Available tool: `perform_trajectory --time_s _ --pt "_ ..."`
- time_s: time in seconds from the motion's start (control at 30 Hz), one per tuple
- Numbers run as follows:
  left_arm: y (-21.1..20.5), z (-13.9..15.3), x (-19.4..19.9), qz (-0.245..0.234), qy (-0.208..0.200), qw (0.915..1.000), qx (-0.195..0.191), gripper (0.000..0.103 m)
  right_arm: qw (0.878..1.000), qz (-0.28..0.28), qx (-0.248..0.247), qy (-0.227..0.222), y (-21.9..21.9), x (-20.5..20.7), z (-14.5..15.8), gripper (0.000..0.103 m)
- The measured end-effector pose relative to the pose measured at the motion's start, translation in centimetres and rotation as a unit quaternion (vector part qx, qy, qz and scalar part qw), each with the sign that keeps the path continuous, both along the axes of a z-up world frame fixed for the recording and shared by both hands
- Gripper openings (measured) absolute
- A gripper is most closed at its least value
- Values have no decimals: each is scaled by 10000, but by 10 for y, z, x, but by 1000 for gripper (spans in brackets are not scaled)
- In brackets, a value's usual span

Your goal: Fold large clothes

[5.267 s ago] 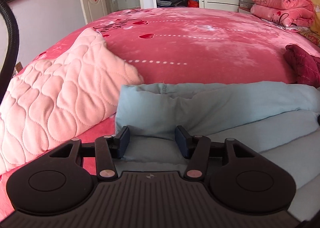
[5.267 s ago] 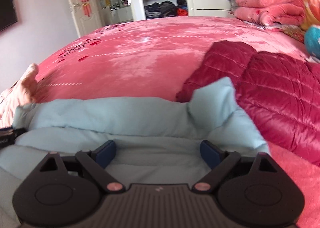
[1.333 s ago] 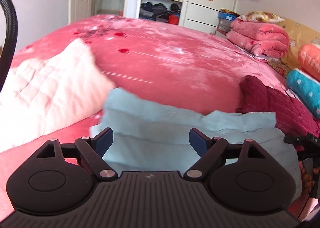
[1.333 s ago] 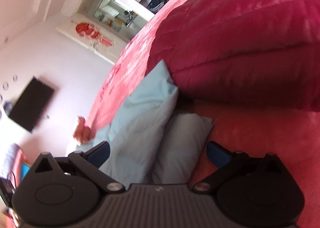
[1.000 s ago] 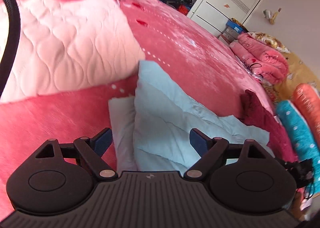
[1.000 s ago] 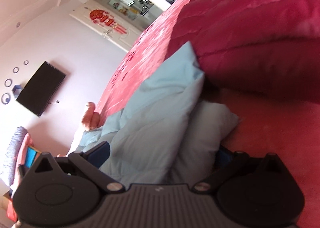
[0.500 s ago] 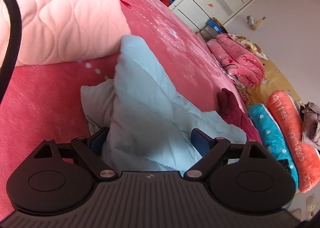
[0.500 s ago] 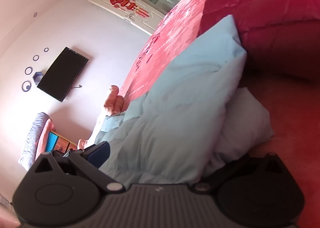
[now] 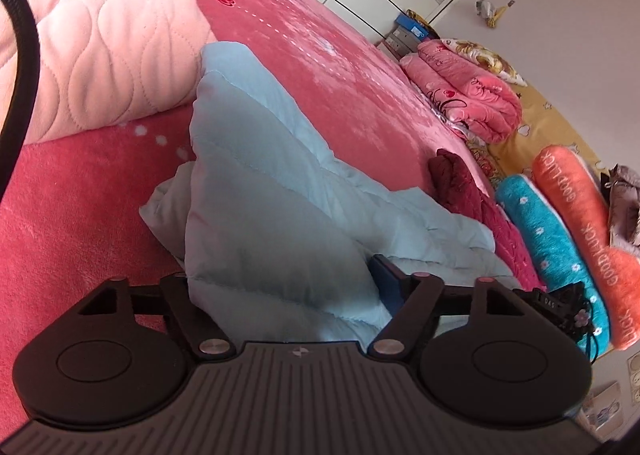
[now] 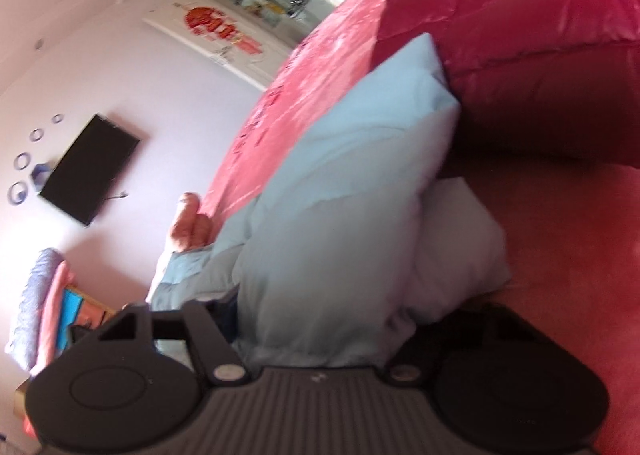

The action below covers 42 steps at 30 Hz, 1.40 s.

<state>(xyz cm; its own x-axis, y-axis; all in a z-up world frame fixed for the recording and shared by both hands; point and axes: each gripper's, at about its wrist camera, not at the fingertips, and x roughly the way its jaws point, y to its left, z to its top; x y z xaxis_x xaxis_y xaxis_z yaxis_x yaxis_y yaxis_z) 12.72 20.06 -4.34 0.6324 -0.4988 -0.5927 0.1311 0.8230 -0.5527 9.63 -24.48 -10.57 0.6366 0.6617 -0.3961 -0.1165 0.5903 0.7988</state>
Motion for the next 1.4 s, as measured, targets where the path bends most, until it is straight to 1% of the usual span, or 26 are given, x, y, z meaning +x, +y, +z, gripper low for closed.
perform_trajectory --time_s 0.03,0.07,0.1,0.13,0.17,0.23,0.3,0.37,0.47,0.57,0.67,0.77,0.83,0.97,1.07,1.17,1.27,1.33,1.4 --pt "-1 0 1 -6 -2 10000 46 77 9999 -55 -123 11 3 -1 3 60" --pt "0 -1 1 -9 -11 10000 64 74 9996 -109 -257 7 6 -3 6 57" --pt "0 0 1 -4 -24 10000 67 68 9988 -177 -453 -14 11 -5 11 53" --pt "0 1 1 3 -41 10000 76 63 9973 -264 -682 -51 16 -7 17 51" --pt "0 1 0 8 -58 9999 101 62 9953 -337 -907 -82 22 -10 22 49" --pt "-2 1 -1 11 -122 9997 203 56 9868 -481 -1536 -187 40 -15 36 47" --pt "-6 3 -3 -17 -217 9991 371 51 9773 -611 -2010 -266 55 -20 46 42" --pt "-12 6 -4 -44 -338 9979 545 46 9650 -725 -2491 -376 73 -27 55 38" --pt "-13 11 -7 -42 -481 9963 710 40 9422 -861 -3186 -580 98 -42 65 31" --pt "-14 15 -9 -10 -604 9951 788 34 9195 -951 -3728 -811 118 -53 71 27" --pt "-11 21 -15 -3 -815 9926 901 29 8980 -1048 -4146 -1037 133 -61 75 24" --pt "-1 27 -20 46 -984 9922 769 25 8804 -1137 -4436 -1234 145 -65 82 23" --pt "2 27 -22 94 -1097 9912 728 23 8711 -1157 -4571 -1371 150 -68 88 22" --pt "7 29 -24 221 -1276 9900 564 21 8588 -1148 -4728 -1603 162 -65 102 21" --pt "12 32 -28 368 -1460 9875 475 19 8453 -1136 -4880 -1856 173 -66 116 20" --pt "21 39 -32 555 -1676 9835 395 19 8280 -1118 -5027 -2216 189 -69 135 20" --pt "30 50 -38 840 -1993 9758 327 19 8127 -1121 -5077 -2629 205 -67 156 19" --pt "39 59 -45 1051 -2281 9674 334 19 8024 -1099 -5070 -2951 217 -63 170 19" --pt "51 67 -53 1330 -2519 9580 327 20 7958 -1057 -5011 -3232 231 -56 186 19"
